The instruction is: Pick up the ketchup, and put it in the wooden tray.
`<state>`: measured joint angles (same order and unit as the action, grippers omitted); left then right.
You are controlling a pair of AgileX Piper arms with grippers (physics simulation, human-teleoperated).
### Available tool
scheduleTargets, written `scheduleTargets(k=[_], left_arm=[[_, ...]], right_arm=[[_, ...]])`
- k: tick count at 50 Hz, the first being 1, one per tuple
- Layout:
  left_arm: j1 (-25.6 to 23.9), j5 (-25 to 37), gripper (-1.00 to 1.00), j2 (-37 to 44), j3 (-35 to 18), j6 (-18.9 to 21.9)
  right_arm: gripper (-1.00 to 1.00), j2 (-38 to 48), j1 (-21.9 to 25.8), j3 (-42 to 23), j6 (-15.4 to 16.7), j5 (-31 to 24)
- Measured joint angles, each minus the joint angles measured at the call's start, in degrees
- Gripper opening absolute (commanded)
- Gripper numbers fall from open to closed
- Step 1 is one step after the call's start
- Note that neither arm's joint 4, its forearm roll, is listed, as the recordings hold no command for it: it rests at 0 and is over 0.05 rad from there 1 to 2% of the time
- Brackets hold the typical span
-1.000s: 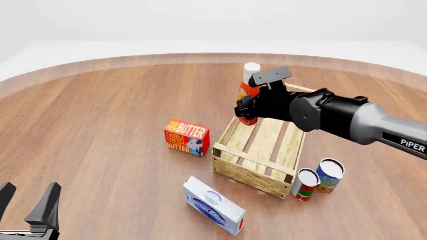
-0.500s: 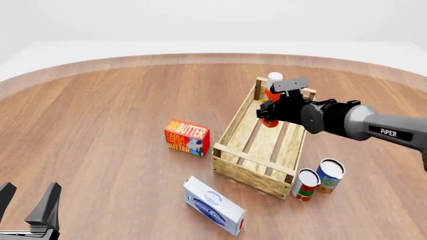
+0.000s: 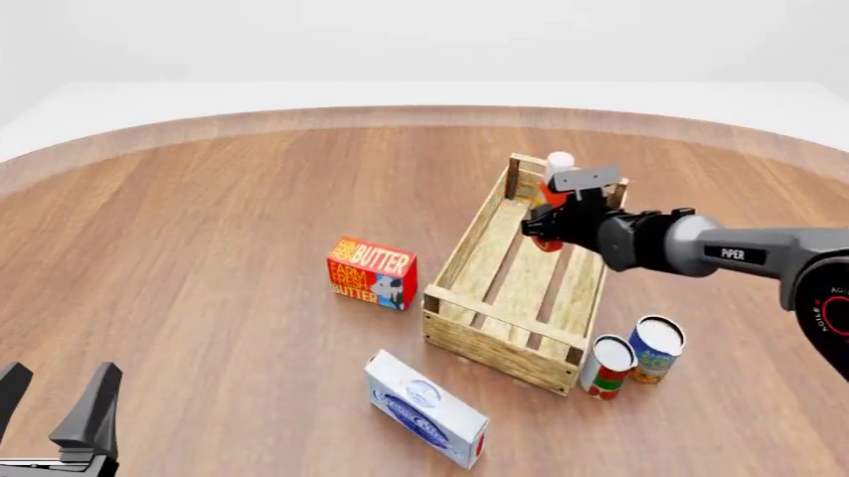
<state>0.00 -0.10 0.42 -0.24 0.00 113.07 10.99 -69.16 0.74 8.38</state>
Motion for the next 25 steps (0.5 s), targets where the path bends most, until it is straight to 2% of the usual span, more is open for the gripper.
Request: scheduleTargets(k=[25], left_arm=[[0.0, 0.0, 1.0, 0.0, 0.0, 0.0]], right_arm=[[-1.0, 8.1, 0.4, -4.7, -0.7, 1.1]])
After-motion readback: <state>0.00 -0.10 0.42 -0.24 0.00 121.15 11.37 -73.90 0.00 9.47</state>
